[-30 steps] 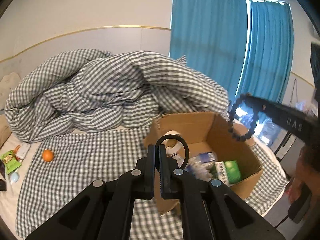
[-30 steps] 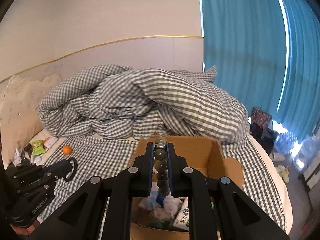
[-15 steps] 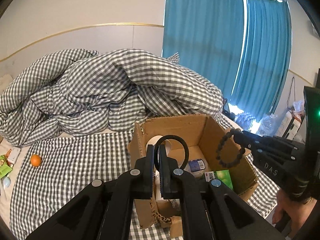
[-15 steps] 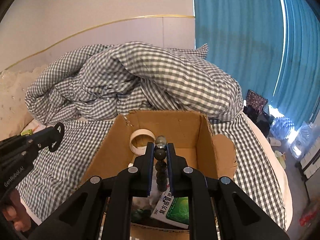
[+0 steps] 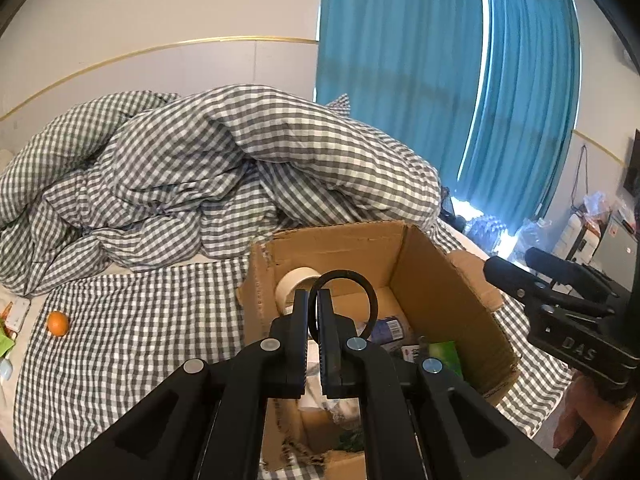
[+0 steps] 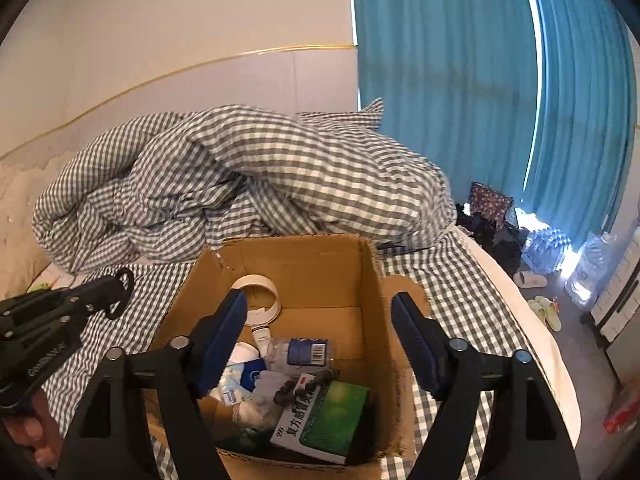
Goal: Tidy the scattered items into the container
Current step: 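Carry hair tie and bracelet over the cardboard box and open both tools, then withdraw both tools from the box and move left tool toward the orange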
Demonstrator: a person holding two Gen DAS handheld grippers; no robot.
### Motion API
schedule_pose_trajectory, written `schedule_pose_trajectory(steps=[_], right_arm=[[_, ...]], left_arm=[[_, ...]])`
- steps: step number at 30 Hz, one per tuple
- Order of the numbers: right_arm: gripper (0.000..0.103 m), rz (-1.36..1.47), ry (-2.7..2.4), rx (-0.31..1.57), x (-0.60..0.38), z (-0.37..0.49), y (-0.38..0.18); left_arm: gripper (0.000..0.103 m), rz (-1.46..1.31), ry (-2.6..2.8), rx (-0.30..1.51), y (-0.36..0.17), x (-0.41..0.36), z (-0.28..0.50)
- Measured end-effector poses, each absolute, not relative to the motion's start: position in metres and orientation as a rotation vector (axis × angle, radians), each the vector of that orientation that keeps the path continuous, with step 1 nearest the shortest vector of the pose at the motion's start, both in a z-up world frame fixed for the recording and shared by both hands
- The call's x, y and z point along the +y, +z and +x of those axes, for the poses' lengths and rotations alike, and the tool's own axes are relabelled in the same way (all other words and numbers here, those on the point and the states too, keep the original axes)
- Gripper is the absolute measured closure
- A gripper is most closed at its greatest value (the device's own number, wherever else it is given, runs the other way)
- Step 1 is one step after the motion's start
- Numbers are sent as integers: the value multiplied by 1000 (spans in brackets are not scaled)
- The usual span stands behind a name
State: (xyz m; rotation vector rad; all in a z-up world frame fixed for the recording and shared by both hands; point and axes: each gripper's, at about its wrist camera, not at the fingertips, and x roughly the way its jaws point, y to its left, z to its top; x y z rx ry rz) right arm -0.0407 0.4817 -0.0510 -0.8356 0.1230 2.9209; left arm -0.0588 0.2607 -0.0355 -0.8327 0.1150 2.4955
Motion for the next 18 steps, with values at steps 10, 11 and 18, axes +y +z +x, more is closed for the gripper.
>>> schedule_pose_trajectory(steps=[10,11,18], right_arm=[[21,-758,2873,183,516,-17,-39],[21,-752,2873,188,518,-15,-38],[20,-733,2881,214,519,-9,-36]], left_arm=[[27,-855,2414,76,-37,296,-64],[23,-851,2411,66,-36,296,-64],[17,-845,2440,69,-33,288,-63]])
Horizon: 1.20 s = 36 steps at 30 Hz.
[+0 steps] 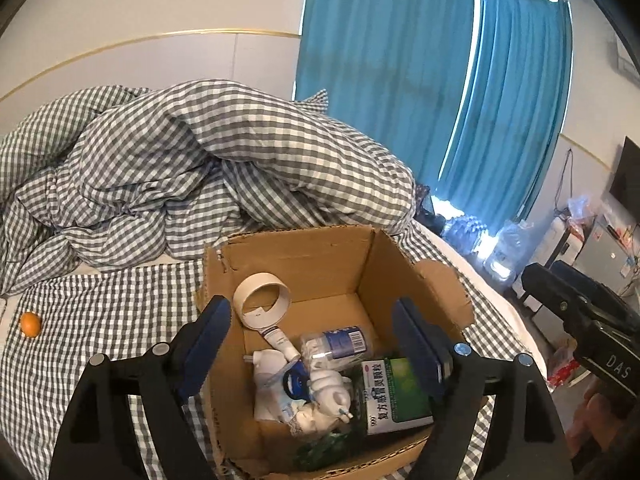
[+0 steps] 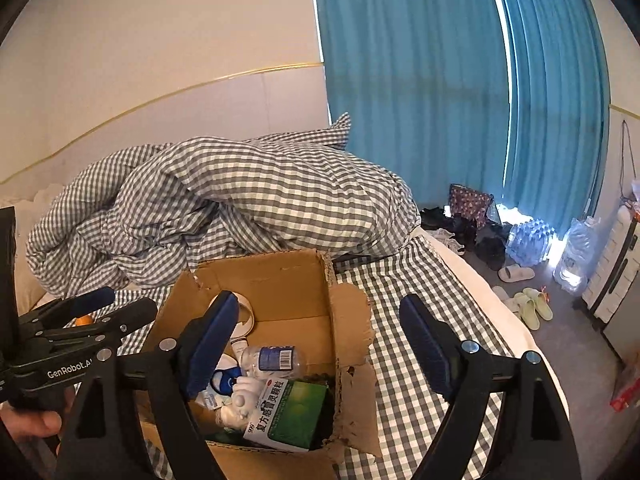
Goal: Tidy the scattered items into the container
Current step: 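Withdraw both tools from the box and move left tool toward the orange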
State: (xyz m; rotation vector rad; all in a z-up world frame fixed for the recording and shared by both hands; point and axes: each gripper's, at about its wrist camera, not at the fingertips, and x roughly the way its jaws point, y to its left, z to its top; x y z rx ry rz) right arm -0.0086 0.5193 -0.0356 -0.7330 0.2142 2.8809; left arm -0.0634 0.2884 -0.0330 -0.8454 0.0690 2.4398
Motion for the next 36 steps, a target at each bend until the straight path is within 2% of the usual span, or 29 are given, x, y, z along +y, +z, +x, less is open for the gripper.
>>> schedule_pose_trajectory(steps=[4,6,8,10,25,36], right_arm=[[16,-727,2897,217,509,-9,-35],[13,-720,2915,220,501,-10,-34],[9,-713,2929,216,492,-14,-32],[0,-701,2945,215,479,-17,-29],[0,-710,3104,69,347,-44,-10],[0,-813,3216,-63,246,-76,-27]], left_arm=[[14,-836,2481,65,-31,271,-64],[6,-829,2515,65,-30,257,-65],[0,-821,2554,68,-28,244,-66],[0,-818,2597,75,-27,225,-68],[0,-850,2844,-25,-20,55,-82],[0,-927,2980,-101,-39,-53,-100]])
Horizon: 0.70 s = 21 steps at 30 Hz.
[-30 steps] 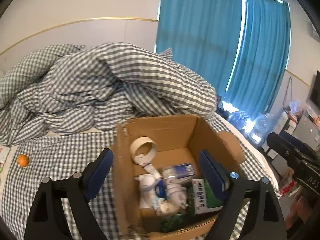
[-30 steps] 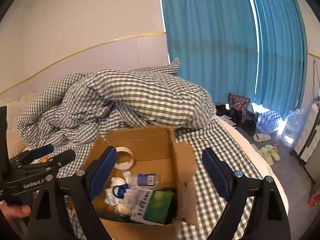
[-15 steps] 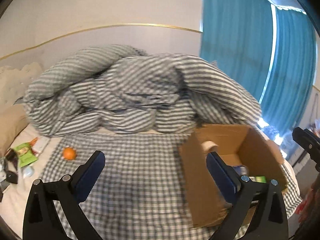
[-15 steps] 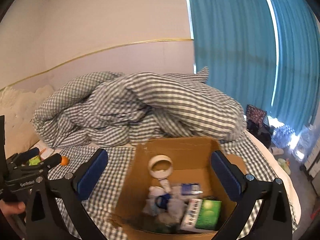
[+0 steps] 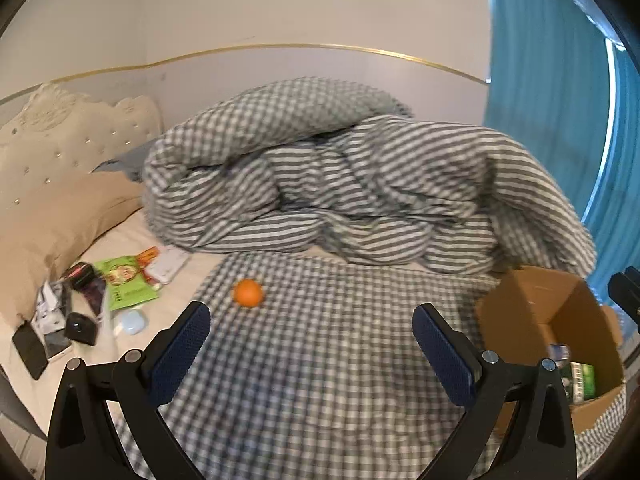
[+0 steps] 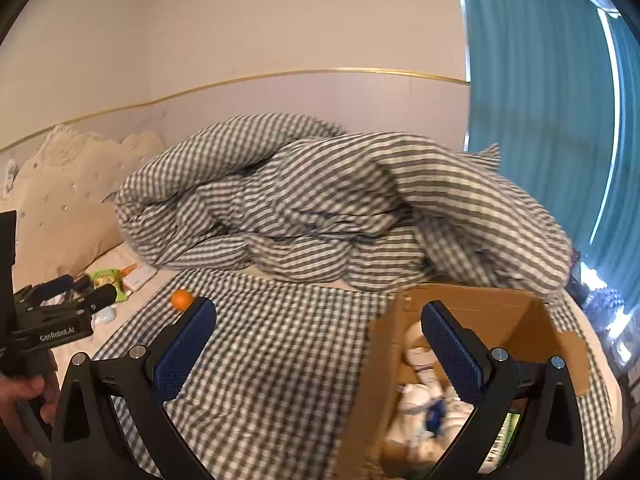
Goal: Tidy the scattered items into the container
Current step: 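Withdraw both tools from the box and move left tool toward the orange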
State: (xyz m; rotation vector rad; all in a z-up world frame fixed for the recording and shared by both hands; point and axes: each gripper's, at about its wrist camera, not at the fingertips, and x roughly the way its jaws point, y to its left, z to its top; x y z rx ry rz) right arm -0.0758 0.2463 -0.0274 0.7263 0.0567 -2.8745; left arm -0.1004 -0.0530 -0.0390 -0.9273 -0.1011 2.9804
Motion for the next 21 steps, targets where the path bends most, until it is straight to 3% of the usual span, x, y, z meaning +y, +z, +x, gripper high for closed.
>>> schedule_pose_trajectory(steps=[21], right_arm=[[0,894,-2728,155,148,-173,-112]], left_arm=[[0,-1168,3010,-121,-142,-139,-206]])
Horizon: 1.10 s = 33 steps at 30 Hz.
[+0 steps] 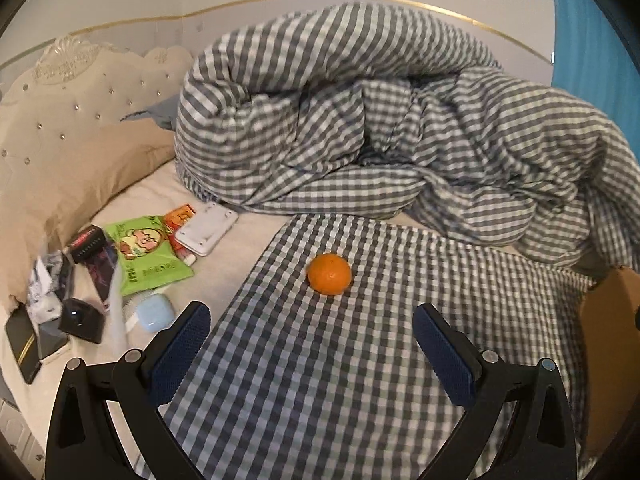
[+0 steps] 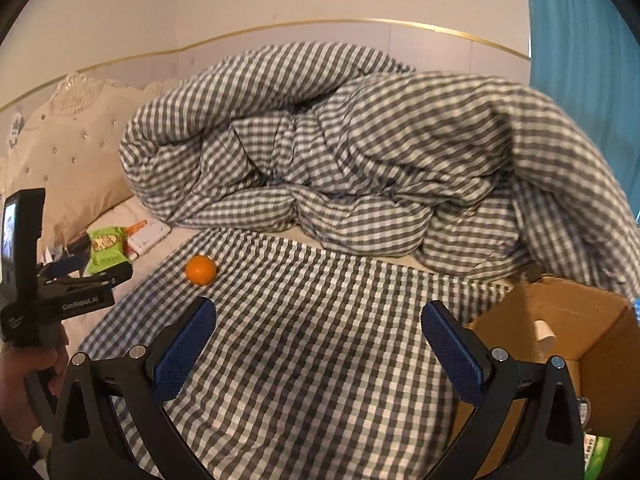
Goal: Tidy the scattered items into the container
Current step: 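Withdraw both tools from the box and move left tool toward the orange, then grasp the orange with the left tool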
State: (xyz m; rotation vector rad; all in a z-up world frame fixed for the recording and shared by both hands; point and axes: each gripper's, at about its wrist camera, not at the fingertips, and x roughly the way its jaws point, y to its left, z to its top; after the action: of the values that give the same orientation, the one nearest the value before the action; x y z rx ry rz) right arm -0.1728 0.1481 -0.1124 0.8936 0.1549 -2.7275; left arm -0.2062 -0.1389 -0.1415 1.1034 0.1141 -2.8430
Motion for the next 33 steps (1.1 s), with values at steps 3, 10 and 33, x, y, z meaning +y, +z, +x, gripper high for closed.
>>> schedule_pose_trajectory(steps=[3,10,33], right_arm=[[0,923,-2718,157,143,-189,-126],[0,958,-2709,155,133,-221,-155],[0,1027,-2699,121,134,-264,-202]], left_arm=[[0,1118,-2840,92,-156,-138,-224],[0,1141,-2850,48,-187,-133,-265],[45,1291,-2787,23,-271,-128,-346]])
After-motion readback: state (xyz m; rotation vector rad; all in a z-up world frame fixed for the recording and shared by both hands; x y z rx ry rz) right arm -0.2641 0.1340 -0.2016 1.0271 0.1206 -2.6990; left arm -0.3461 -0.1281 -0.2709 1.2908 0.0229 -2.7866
